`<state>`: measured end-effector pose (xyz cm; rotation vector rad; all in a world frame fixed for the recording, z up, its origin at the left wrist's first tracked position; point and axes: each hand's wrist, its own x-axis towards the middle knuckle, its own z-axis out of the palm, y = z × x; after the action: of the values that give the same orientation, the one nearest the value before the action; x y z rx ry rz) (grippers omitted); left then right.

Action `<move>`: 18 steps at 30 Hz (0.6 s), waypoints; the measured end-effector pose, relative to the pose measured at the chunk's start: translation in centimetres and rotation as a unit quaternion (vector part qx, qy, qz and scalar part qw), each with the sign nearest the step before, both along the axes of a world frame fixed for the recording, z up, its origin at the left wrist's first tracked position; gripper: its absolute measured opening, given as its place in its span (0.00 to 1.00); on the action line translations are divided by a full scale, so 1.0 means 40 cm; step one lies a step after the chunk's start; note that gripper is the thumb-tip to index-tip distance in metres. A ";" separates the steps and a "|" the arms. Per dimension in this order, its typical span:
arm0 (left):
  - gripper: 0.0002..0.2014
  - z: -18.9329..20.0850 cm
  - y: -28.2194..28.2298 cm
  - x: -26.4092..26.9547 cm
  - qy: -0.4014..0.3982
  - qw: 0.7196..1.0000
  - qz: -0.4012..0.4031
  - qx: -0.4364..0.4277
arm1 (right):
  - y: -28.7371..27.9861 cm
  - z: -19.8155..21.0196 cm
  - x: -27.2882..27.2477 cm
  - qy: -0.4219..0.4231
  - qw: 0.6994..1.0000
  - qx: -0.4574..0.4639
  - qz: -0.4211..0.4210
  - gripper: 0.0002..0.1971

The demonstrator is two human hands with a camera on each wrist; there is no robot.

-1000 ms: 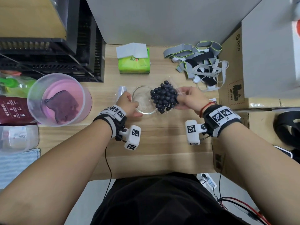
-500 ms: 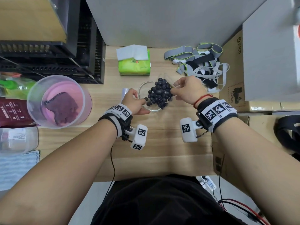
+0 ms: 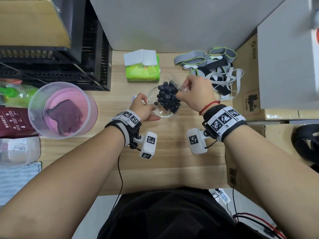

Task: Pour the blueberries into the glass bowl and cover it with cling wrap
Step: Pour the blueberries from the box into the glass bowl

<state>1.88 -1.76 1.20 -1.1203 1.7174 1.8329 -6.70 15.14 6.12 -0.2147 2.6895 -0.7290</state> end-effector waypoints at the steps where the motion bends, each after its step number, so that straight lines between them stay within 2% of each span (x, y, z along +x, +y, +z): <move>1: 0.17 0.000 -0.001 -0.001 0.003 1.000 0.000 0.000 | -0.001 0.002 0.000 0.006 1.000 0.001 0.007 0.11; 10: 0.17 -0.010 0.006 -0.009 0.015 1.000 0.007 0.015 | -0.019 0.003 0.009 0.067 0.993 0.018 0.099 0.09; 18: 0.18 -0.016 0.012 -0.007 0.022 0.998 0.034 0.045 | -0.017 0.006 0.008 0.095 0.990 0.012 0.109 0.08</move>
<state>1.61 -1.27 0.55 -1.1230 1.6221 1.9697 -6.37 14.48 6.35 -0.5879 2.7898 -0.6369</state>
